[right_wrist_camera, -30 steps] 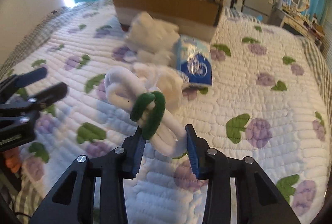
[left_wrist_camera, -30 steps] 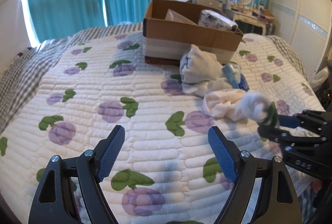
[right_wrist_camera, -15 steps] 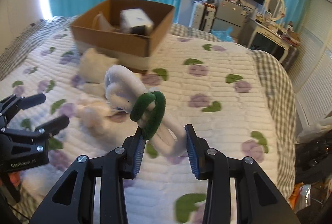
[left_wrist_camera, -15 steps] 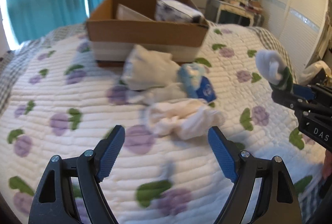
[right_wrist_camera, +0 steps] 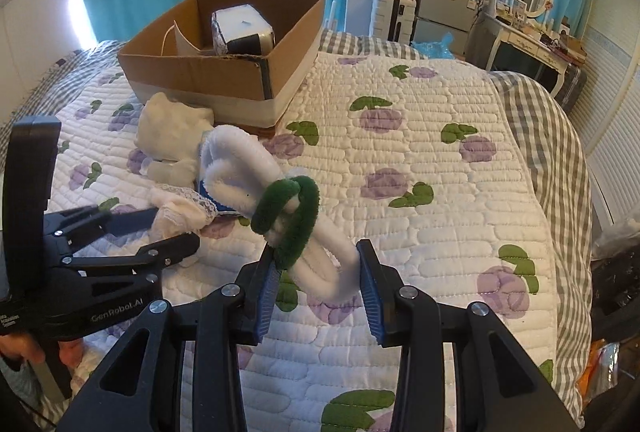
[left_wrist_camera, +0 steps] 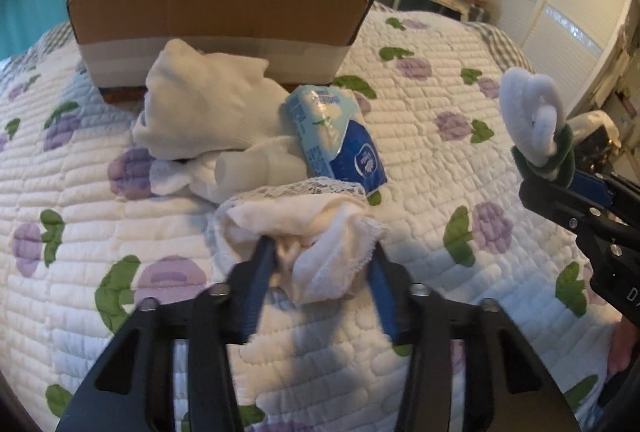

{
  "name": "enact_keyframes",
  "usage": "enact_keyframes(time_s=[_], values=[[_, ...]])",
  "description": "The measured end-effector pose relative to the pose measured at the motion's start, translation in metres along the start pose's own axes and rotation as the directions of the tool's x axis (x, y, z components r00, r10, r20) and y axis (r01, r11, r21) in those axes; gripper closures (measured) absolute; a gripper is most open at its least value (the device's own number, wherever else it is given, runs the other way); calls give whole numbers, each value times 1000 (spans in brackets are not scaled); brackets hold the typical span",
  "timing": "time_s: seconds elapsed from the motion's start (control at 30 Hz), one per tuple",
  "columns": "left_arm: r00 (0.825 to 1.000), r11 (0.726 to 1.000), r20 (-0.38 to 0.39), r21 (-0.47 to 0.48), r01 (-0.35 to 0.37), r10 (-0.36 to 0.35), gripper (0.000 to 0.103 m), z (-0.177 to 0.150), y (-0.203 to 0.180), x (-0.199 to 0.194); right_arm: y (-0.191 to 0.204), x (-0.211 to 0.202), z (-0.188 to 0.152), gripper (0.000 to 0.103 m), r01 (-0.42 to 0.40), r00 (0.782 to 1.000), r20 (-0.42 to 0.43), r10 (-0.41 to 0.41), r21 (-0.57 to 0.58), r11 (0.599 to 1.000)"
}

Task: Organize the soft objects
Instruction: 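Carry the sock and glove over the box and release both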

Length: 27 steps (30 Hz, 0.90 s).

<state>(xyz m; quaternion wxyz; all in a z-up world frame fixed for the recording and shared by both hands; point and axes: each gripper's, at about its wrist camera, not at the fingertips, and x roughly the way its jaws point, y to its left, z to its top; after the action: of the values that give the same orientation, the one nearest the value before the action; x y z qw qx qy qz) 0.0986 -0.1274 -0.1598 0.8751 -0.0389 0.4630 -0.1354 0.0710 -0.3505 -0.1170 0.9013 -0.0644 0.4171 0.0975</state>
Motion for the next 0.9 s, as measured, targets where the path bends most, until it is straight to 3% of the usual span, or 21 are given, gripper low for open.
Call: enact_keyframes(time_s=[0.03,0.13,0.53,0.8,0.9], values=[[1000,1000,5,-4,4,-4,77,-1,1,-3,0,-1,0,66,2,1000,4,-2,-1,1000],[1000,1000,13,-4,-5,5,89,-2,3,-13,1,-6,-1,66,12,1000,19,-12,-5,1000],[989,998,147,52,-32,25,91,-3,7,-103,25,-59,5,66,40,993,109,-36,-35,999],[962,992,268,104,-75,45,90,35,11,-157,51,-107,42,66,51,976,218,-28,-100,994],[943,988,324,104,-110,71,90,62,19,-172,59,-115,66,66,60,968,251,-27,-128,990]])
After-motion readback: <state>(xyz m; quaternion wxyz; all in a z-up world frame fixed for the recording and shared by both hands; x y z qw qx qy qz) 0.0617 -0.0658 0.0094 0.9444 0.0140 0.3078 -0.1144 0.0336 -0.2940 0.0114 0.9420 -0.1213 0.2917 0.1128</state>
